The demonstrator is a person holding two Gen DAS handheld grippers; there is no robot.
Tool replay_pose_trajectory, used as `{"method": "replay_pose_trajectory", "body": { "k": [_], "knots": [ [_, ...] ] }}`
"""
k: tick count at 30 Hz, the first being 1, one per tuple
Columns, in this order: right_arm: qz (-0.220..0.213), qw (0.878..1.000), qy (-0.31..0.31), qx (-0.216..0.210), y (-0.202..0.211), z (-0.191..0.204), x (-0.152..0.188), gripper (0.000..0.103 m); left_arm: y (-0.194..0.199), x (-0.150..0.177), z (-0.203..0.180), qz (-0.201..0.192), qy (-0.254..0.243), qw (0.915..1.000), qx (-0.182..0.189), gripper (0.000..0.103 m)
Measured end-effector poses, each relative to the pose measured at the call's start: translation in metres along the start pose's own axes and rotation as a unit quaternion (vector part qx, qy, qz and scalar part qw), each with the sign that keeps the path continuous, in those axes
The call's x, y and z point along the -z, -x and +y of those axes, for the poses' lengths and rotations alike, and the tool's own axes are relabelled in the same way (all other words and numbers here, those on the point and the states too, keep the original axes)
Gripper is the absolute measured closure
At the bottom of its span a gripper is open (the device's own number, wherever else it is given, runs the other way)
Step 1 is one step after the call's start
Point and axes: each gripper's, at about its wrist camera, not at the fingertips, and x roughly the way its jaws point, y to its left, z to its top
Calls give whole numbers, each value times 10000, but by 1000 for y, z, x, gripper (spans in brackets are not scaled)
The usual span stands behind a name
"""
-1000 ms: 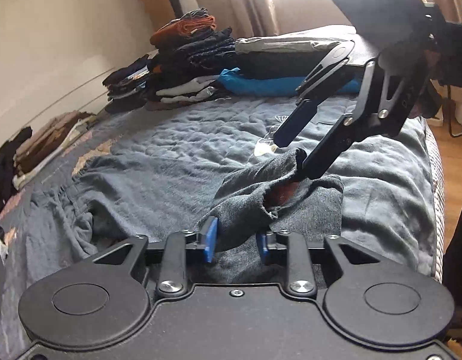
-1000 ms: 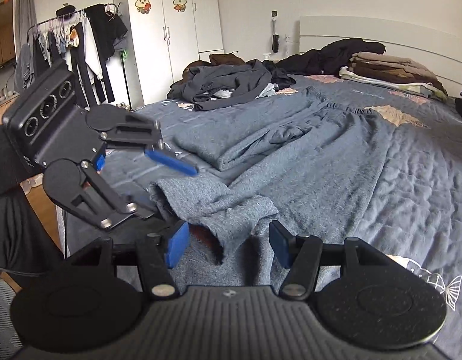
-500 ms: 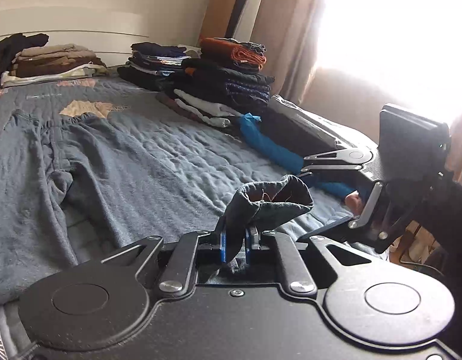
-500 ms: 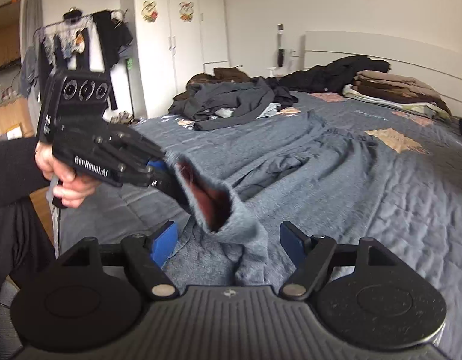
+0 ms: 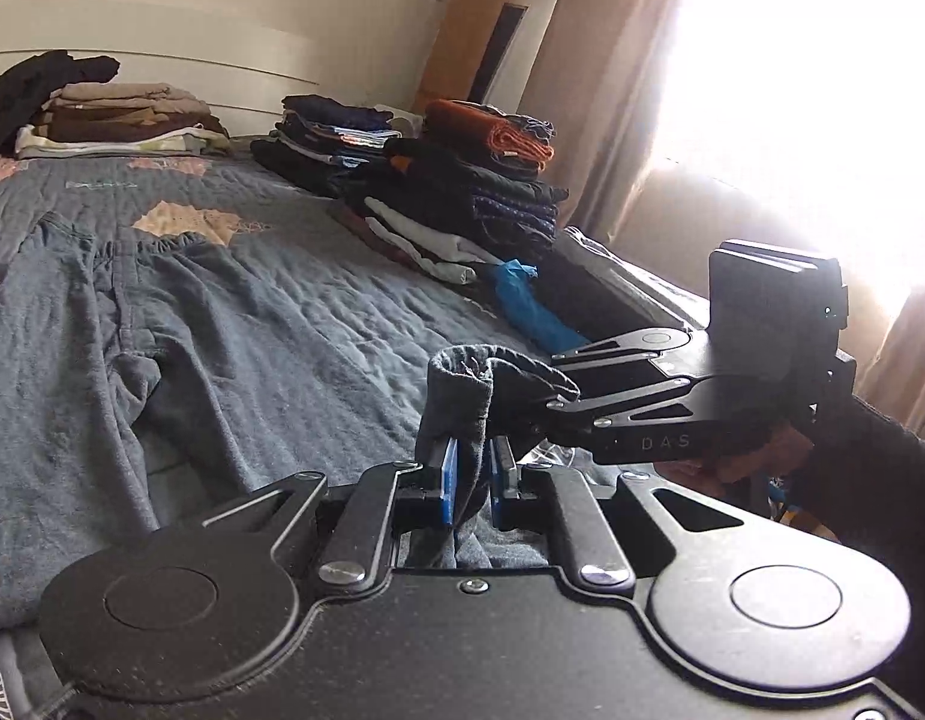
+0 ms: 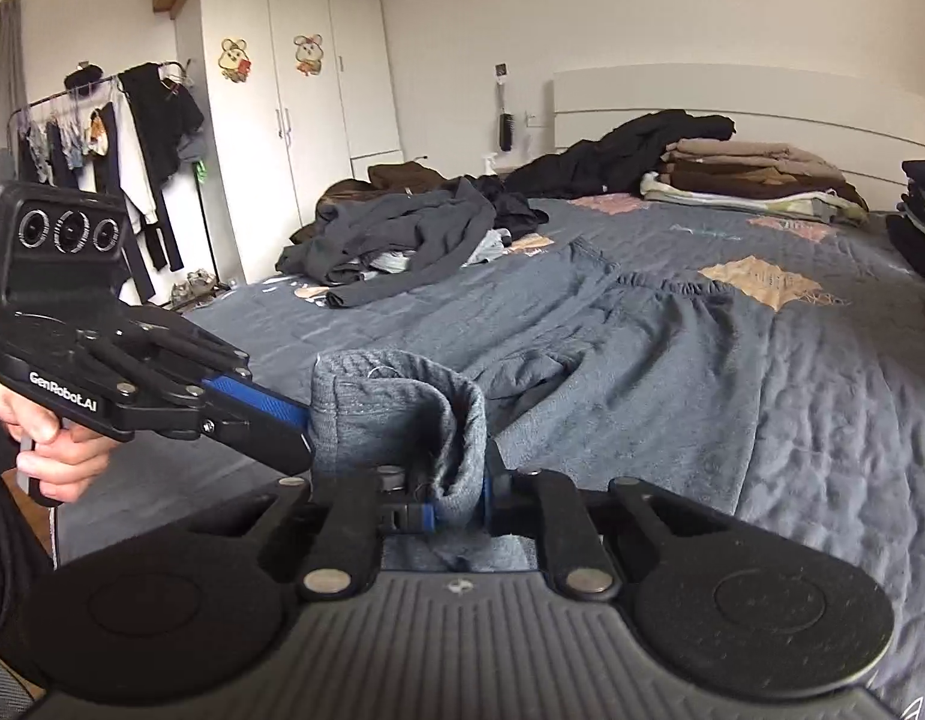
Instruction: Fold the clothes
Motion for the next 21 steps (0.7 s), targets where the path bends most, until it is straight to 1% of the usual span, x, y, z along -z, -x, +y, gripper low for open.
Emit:
{"method": "replay_pose_trajectory", "body": {
  "k": [2,3,4,5,6,7,8,9,10,11,12,15,17,19,21],
  "knots": [
    [67,10000,-57,-14,-3,1,-2,94,-3,0,0,-21,-51,9996,-284,89],
    [88,9999,-80,-17,-4,1,-2,94,-5,1,0,-6,-134,9992,-377,81],
    [108,9999,-102,-21,-5,1,-3,94,-6,2,0,8,-227,9987,-465,63],
    [127,9998,-118,-26,-5,2,-4,94,-7,2,-1,22,-319,9980,-553,53],
    [130,9999,-86,-46,-5,2,-5,94,-8,4,0,-5,-385,9977,-562,40],
    [132,9999,-53,-66,-4,3,-7,94,-8,5,0,-43,-445,9975,-552,40],
    [134,9999,-21,-88,-3,4,-8,94,-9,6,1,-58,-402,9980,-483,40],
    [131,9998,12,-124,-2,6,-9,94,-9,7,3,-68,-335,9986,-401,48],
    [128,9998,44,-161,-1,7,-9,94,-10,7,5,-74,-250,9991,-321,72],
    [128,9997,81,-198,0,9,-10,94,-12,7,8,-26,-144,9997,-198,84],
    [161,9995,160,-233,0,12,-11,94,-13,6,9,13,-80,9998,-156,94],
    [213,9993,289,-110,2,17,-14,94,-8,1,11,-24,-108,9999,-21,95],
    [141,9996,255,-43,6,16,-17,94,-3,-4,12,-79,-33,9999,79,95],
    [35,9996,273,44,10,17,-20,90,1,-8,13,-109,-11,9998,137,95],
    [11,9996,291,56,13,17,-22,83,4,-11,14,-125,-52,9998,131,95]
  ]
}}
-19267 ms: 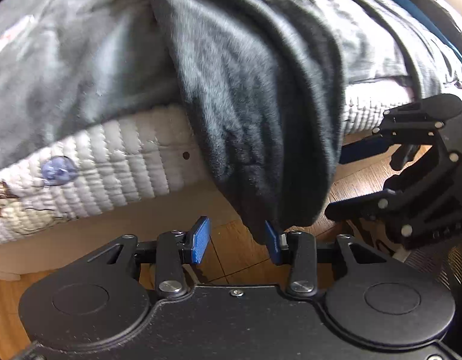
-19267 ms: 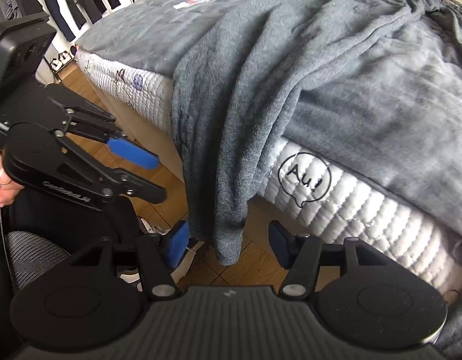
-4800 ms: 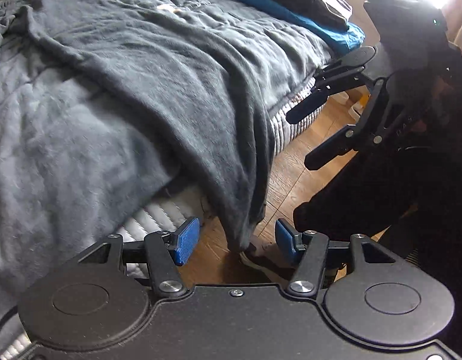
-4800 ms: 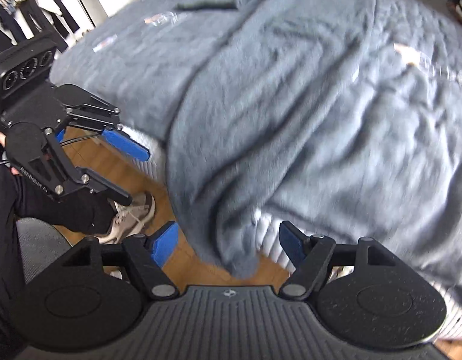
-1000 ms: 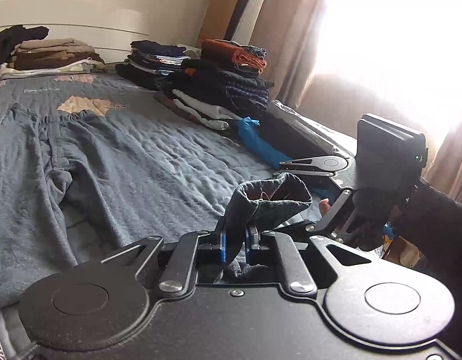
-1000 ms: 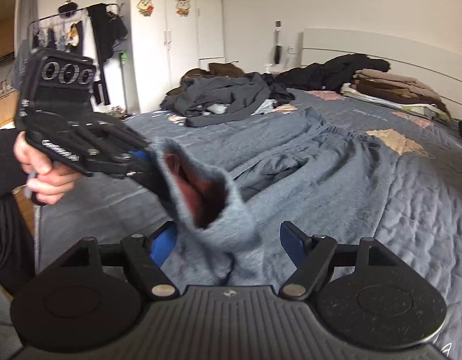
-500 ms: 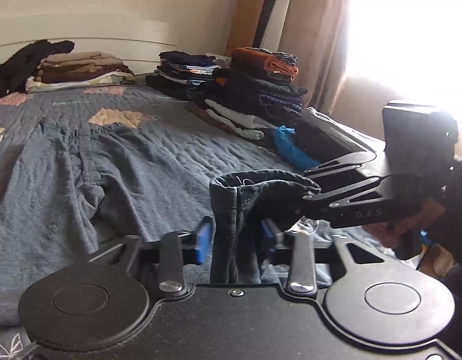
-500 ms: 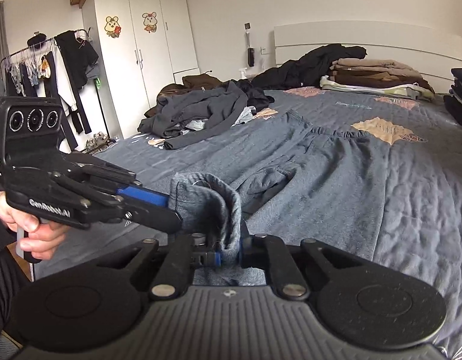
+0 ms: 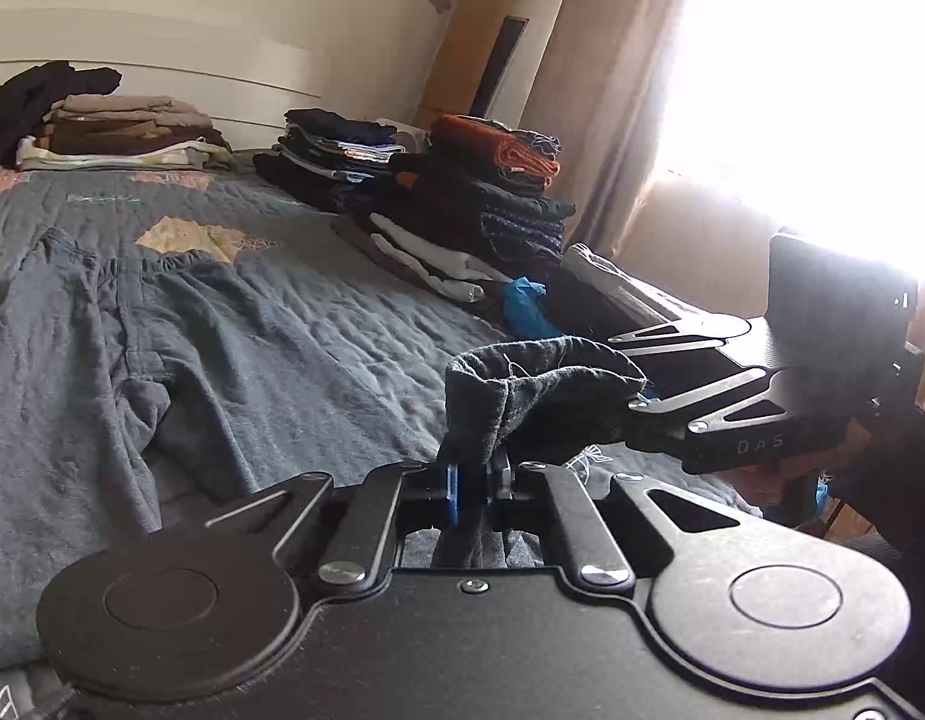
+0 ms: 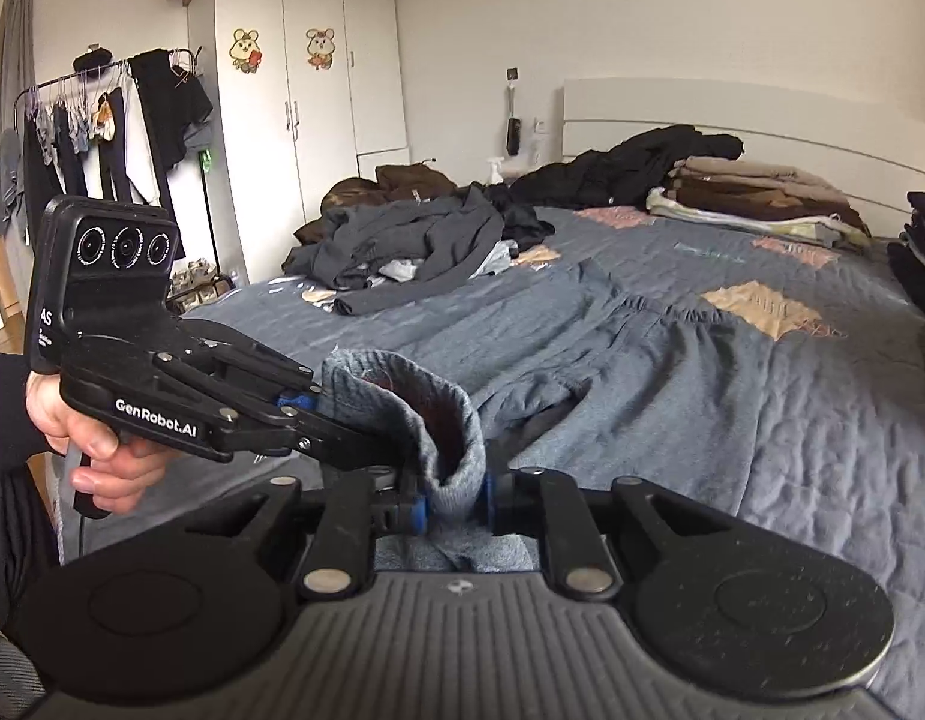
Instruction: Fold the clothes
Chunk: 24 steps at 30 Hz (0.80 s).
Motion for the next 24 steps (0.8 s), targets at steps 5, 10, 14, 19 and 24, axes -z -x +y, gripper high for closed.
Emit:
{"method": "replay_pose_trajectory", "body": {
  "k": [5,10,14,19,24],
  "knots": [
    [8,9997,-243,4,-4,-7,5,73,3,0,3,-95,50,9999,25,95],
    [-121,9969,-769,84,-9,-14,2,92,-2,-1,11,-165,249,9996,-9,95],
    [-83,9966,-779,244,-17,-18,-10,93,-10,-16,23,-208,255,9993,-161,95],
    [-54,9956,-796,496,-34,-39,-40,93,-36,-58,40,-175,93,9989,-423,95],
    [-26,9932,-905,734,-63,-81,-77,93,-79,-98,78,-45,16,9970,-778,95]
  ]
}}
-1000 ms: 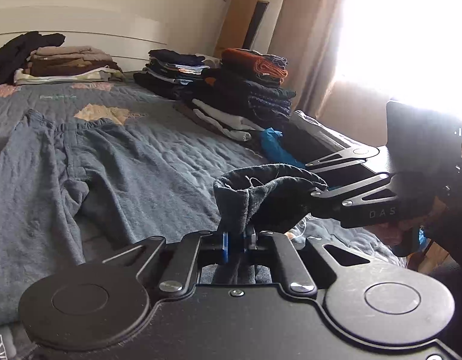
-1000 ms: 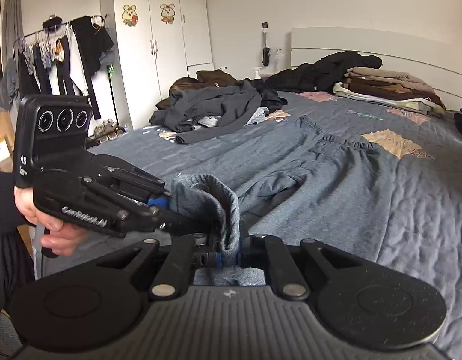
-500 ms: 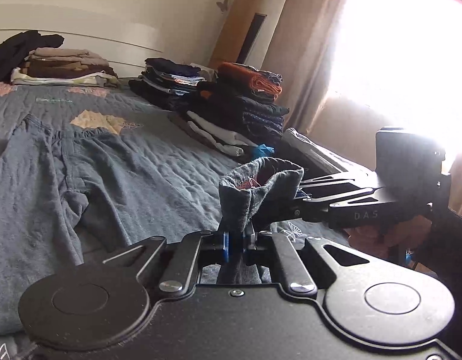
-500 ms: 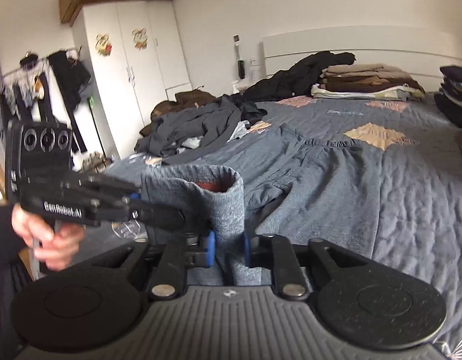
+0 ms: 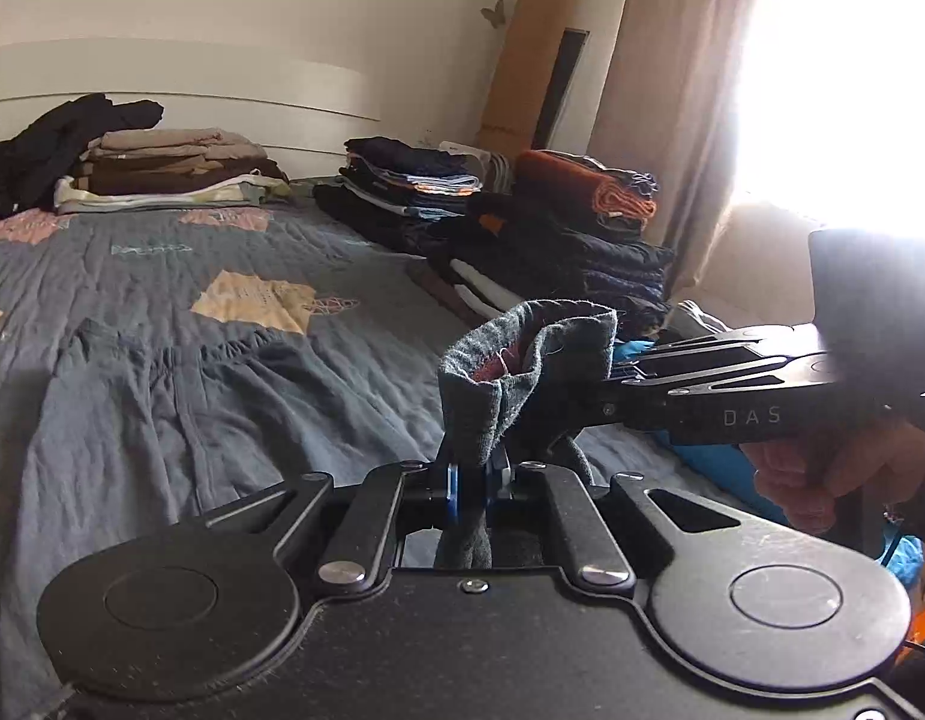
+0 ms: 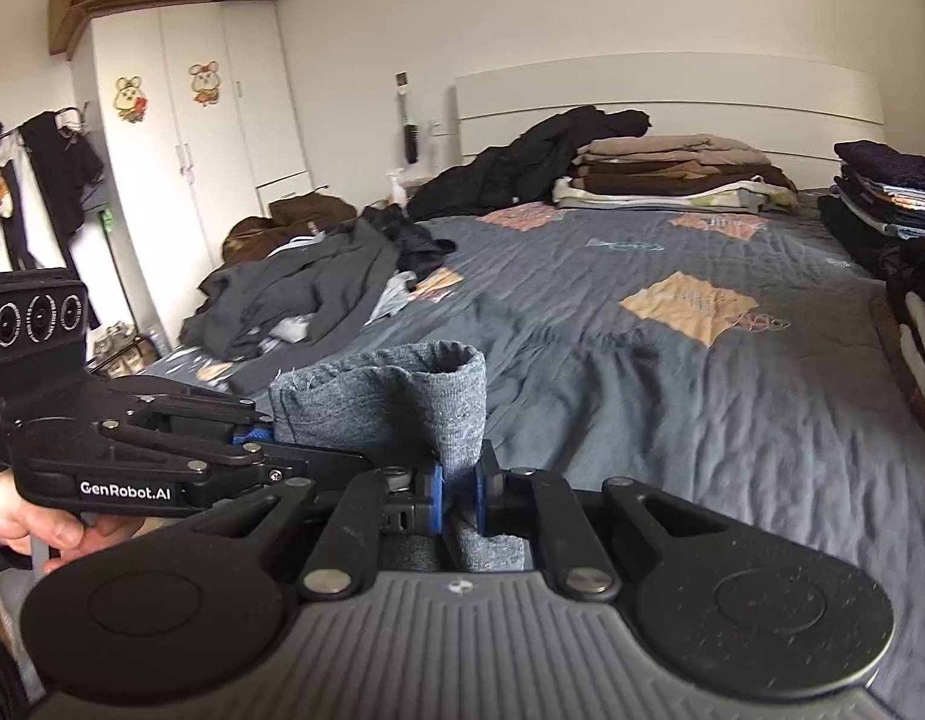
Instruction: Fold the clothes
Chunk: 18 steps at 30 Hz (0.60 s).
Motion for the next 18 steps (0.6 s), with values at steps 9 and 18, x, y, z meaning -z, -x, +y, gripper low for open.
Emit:
{"method": "replay_pose_trajectory", "body": {
  "k": [9,18],
  "knots": [
    [247,9987,-190,396,-121,-73,-54,93,-113,-38,90,367,138,9974,-608,95],
    [436,9959,-302,727,-235,-141,-71,94,-201,-54,146,610,24,9932,-988,95]
  ]
}}
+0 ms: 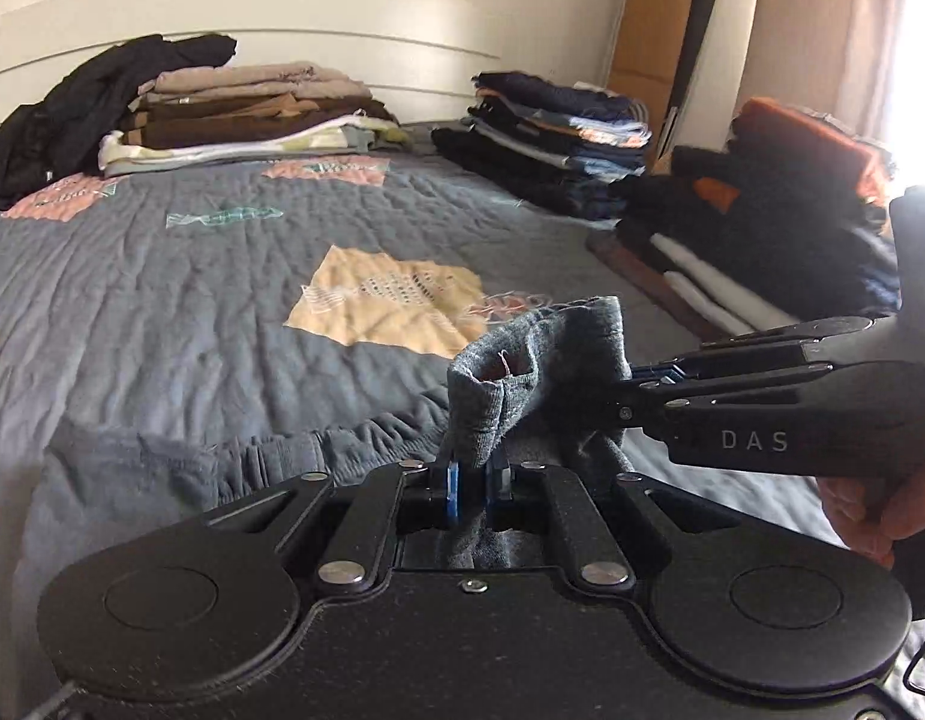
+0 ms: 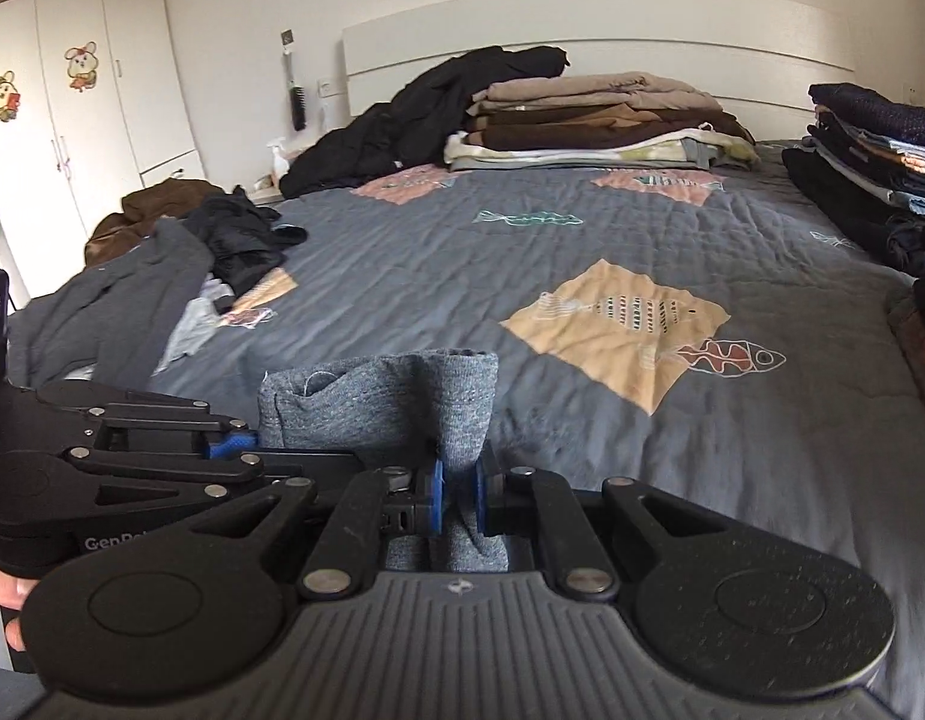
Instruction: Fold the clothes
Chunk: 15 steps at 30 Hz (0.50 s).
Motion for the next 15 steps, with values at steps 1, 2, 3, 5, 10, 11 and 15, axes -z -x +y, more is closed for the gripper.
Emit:
{"method": "replay_pose_trajectory", "body": {
  "k": [1,2,3,5,10,11,15],
  "knots": [
    [59,10000,-14,64,-11,-5,0,94,-8,1,1,38,-30,10000,-51,95],
    [115,9998,-23,131,-22,-9,0,94,-15,2,1,74,-61,9999,-103,95],
    [148,9997,11,218,-32,-13,1,94,-22,3,2,111,-92,9998,-155,95],
    [211,9992,43,326,-48,-16,4,94,-34,7,7,268,-56,9994,-229,95],
    [307,9970,169,686,-78,-18,16,86,-41,14,8,616,-385,9947,-723,53],
    [302,9962,241,787,-80,-17,19,78,-31,14,7,494,-515,9937,-864,43],
    [-111,9941,202,1059,-64,-24,22,48,32,15,19,-5,-423,9944,-968,31]
  ]
}}
